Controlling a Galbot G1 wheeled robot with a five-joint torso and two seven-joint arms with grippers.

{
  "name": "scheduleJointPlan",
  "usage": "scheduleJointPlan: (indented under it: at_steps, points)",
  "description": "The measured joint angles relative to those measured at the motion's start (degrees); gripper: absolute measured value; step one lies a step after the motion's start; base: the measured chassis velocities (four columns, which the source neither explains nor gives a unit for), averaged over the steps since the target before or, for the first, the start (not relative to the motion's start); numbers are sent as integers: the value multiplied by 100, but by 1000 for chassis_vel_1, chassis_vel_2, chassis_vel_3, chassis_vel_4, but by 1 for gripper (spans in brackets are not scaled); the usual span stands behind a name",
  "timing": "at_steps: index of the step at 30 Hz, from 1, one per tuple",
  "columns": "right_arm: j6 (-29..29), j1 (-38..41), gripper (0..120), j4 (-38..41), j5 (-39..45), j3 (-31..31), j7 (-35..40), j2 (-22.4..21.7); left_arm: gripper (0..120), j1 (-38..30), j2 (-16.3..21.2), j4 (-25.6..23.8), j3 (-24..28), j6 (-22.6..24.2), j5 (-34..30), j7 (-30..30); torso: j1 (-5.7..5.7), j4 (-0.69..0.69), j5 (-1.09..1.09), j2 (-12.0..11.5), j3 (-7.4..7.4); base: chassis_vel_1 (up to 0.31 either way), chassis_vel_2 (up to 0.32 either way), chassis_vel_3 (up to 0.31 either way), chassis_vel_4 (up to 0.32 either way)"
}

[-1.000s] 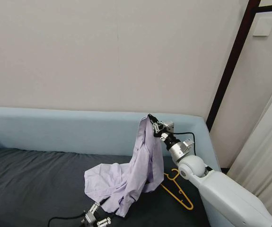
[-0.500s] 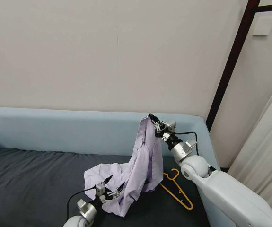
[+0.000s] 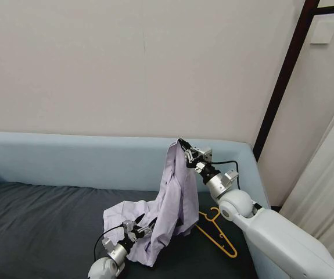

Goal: Pick up the clothes from the sofa and hang them on the clothes hanger.

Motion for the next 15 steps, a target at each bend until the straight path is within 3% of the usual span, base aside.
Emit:
scheduleJointPlan:
  at_steps: [8, 15]
  points:
    - [-16, 20, 0, 1, 14, 1, -2, -4, 97, -104, -166, 111, -50, 452, -381, 541, 0, -3, -1, 0, -1, 0, 0, 0, 0]
    - [-19, -7, 0, 2, 12, 16, -7, -44, 94, -220, -130, 325, -131, 556, -402, 888, 0, 0, 0, 0, -1, 0, 0, 0, 0]
